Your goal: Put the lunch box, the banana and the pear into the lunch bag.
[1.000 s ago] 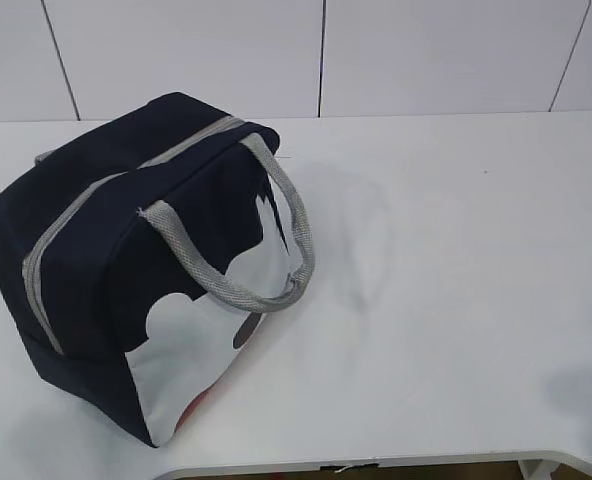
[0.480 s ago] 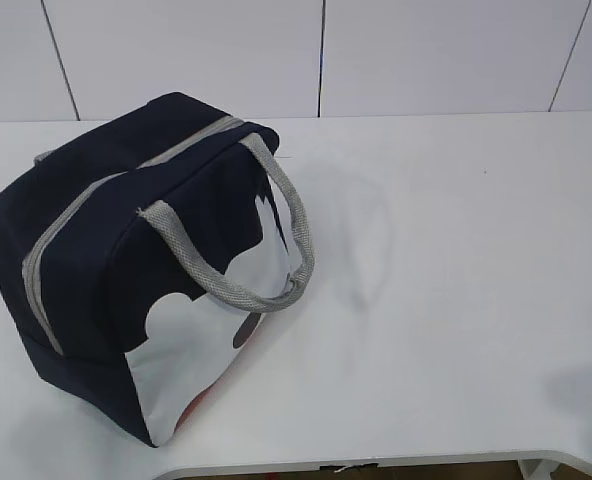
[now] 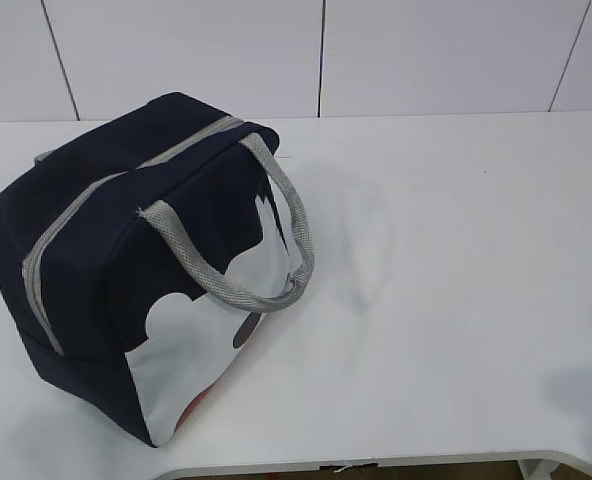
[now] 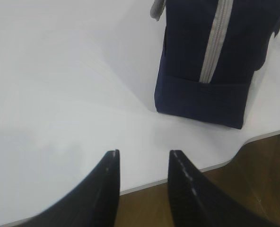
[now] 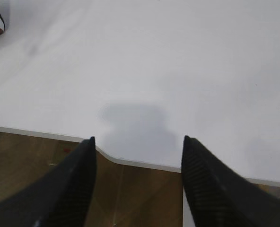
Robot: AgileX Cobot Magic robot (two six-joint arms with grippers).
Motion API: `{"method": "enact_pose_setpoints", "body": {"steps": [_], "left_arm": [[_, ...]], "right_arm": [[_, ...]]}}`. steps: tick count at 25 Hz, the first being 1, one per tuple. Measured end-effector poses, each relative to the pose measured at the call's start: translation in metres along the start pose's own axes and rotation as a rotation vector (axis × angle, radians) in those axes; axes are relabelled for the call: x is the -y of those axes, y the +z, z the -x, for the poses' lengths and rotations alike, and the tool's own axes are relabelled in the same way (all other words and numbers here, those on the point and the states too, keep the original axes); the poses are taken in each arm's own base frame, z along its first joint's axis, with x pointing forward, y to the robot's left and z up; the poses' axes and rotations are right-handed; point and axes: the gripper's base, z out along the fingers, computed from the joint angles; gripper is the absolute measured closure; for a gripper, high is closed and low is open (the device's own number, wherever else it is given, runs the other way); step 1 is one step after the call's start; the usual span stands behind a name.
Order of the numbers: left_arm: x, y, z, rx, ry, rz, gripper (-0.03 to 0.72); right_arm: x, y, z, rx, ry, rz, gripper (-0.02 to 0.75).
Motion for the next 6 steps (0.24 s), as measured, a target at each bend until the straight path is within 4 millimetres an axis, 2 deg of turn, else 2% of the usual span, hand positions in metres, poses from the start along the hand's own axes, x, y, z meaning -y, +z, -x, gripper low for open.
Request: {"method": "enact_pose_setpoints", "body": {"steps": [6], "left_arm": [[0.0000, 0.0000, 0.0000, 0.000, 0.000, 0.000, 0.446]], "right_arm": [[0.0000, 0.0000, 0.0000, 0.000, 0.000, 0.000, 0.263]]}}
